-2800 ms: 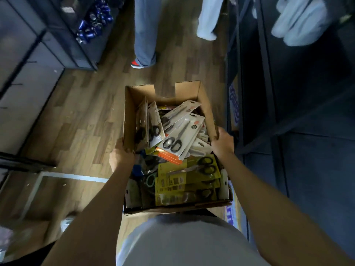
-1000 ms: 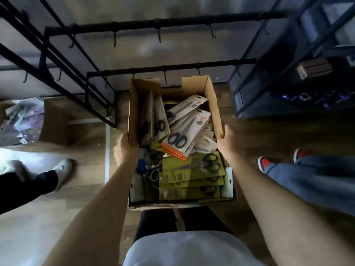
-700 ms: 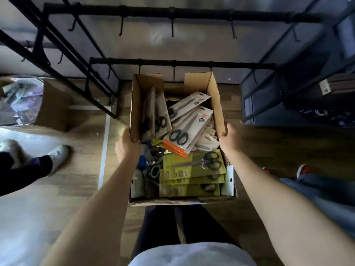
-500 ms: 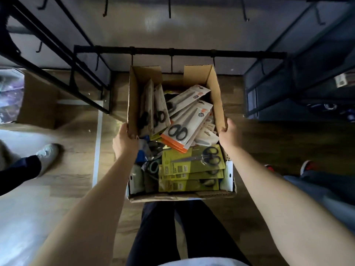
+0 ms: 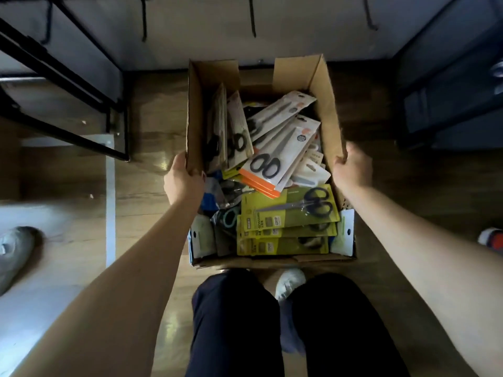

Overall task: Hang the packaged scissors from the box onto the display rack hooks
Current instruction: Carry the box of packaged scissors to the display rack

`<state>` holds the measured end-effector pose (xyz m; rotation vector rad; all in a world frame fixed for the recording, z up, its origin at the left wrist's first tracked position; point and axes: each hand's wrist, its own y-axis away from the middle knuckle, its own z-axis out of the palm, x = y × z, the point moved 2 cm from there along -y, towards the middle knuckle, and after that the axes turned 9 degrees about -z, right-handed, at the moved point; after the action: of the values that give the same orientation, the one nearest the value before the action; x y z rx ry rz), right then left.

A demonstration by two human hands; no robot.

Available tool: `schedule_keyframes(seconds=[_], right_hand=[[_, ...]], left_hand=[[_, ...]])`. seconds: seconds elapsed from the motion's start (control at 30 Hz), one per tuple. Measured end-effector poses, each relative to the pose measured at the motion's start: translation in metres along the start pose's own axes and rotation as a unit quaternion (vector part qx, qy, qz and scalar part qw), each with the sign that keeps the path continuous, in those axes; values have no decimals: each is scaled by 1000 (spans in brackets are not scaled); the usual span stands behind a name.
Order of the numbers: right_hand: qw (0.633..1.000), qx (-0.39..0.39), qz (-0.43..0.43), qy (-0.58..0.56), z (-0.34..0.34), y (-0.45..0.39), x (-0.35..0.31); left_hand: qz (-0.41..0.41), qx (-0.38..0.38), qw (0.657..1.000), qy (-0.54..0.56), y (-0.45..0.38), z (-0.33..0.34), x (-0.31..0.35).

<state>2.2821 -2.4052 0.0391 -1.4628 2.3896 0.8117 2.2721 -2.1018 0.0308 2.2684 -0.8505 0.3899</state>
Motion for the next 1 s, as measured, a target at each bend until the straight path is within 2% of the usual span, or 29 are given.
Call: schedule_keyframes(seconds=[0.2,0.4,0.7,0.8,0.9,0.93,1.0], right_hand=[[999,16,-28,-6,74,-55,19],[999,21,-25,-33,122,-85,27],[997,47,-35,-50,147,-106,39],[998,25,-35,-53,145,-102,40],[999,11,-52,4,131,-93,28],[996,15,-82,43,126,-89,23],[981,23,-154,119,118,-77,12]], left_hand=[[7,13,1000,13,-68,63,-29],[32,32,999,14,-115,95,-41],[77,58,995,24,-127,110,-44],[75,54,996,3,-120,107,-44],[88,50,993,-58,-107,96,-34],[111,64,988,-87,-101,90,-31],[212,110,960,-149,-89,82,-25]])
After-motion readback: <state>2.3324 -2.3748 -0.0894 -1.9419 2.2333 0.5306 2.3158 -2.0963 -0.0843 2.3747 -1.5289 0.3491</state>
